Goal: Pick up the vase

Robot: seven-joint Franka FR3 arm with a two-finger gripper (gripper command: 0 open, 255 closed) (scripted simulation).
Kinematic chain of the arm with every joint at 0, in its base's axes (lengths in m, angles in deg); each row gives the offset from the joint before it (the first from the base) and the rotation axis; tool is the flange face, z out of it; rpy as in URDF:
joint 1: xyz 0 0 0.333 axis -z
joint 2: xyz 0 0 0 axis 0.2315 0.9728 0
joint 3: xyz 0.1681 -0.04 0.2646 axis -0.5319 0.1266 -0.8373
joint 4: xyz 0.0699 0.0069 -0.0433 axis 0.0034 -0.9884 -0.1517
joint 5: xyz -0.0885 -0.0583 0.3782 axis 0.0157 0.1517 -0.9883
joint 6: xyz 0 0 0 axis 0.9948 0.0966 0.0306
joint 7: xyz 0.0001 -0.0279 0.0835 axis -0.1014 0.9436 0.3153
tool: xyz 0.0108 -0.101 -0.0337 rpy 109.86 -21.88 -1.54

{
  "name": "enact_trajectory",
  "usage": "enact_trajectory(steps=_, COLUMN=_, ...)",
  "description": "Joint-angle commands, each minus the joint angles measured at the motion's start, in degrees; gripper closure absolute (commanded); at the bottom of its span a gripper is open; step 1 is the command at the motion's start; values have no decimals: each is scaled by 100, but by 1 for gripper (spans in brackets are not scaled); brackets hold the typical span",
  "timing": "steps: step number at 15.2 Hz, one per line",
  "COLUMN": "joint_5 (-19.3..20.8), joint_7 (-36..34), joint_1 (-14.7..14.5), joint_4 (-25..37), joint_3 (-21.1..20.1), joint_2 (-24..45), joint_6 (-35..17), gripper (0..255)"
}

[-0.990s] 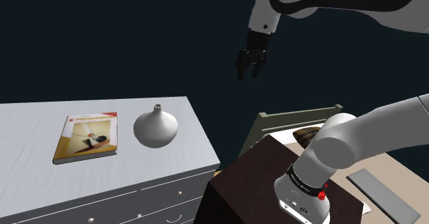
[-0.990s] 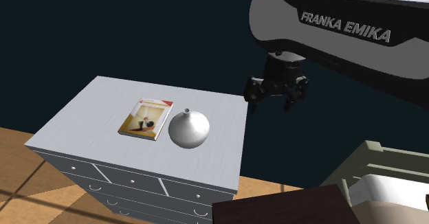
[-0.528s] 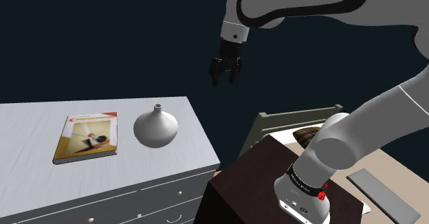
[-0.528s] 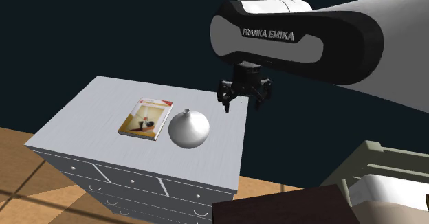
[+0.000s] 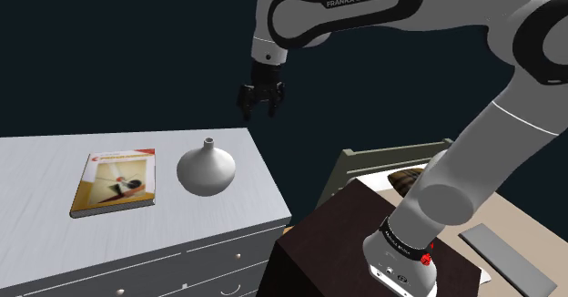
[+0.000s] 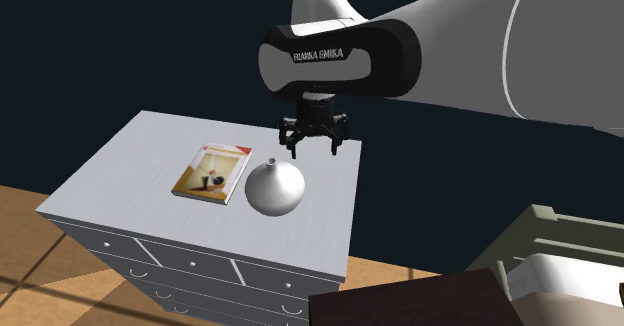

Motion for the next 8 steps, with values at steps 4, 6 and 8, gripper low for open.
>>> enact_trajectory(steps=4, joint_5=356, joint_7=-442, joint_1=-178, joint_4=722, joint_3=-212, joint_2=1061, joint_6=-333, gripper=0)
enact_trajectory(steps=6, joint_5=532, joint_7=-619, joint_1=-281, joint_4=1095, joint_3=-259, joint_2=1507, joint_6=-391, gripper=0)
enact_trajectory(steps=8, joint_5=711, joint_7=-786, joint_1=-404, joint_4=1503, joint_3=-284, joint_2=1959, joint_6=-418, gripper=0)
